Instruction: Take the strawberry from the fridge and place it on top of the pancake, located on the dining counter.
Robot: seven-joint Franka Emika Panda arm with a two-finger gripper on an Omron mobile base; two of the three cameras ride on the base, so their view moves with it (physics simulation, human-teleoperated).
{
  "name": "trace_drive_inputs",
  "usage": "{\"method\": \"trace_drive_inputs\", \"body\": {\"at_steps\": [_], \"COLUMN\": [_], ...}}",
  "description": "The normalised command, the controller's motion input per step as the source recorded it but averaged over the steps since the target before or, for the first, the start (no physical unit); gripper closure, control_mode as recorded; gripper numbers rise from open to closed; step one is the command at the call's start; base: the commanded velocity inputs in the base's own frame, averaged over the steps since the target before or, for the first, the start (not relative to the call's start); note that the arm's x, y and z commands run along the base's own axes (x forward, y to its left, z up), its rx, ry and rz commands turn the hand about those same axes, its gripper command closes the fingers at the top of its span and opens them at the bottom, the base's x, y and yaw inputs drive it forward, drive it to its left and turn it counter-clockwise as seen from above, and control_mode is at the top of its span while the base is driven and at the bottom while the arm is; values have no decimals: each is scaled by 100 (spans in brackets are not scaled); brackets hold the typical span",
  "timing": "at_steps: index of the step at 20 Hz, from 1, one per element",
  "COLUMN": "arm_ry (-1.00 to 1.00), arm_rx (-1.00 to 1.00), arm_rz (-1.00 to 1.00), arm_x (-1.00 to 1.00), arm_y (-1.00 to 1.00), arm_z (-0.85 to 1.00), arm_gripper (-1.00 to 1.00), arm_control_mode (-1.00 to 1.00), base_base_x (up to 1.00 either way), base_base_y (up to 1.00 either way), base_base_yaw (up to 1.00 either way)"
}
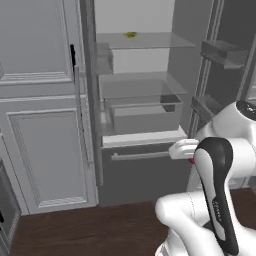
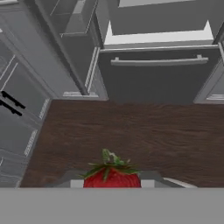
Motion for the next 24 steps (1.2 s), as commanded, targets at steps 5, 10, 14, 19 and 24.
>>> {"method": "trace_drive_inputs", "body": {"at_steps": [5, 10, 14, 19, 24], "arm_ry": [0, 0, 0, 0, 0], "arm_rx": [0, 0, 0, 0, 0], "arm_rz": [0, 0, 0, 0, 0], "arm_x": [0, 0, 0, 0, 0], "arm_y": [0, 0, 0, 0, 0], "arm_z": [0, 0, 0, 0, 0], "arm_gripper": [100, 100, 100, 100, 100], "arm_control_mode": [100, 100, 100, 100, 100], "base_base_x": [-100, -97, -89, -85, -58], "base_base_y": [78, 75, 72, 79, 96], "base_base_yaw": [37, 44, 51, 52, 58]}}
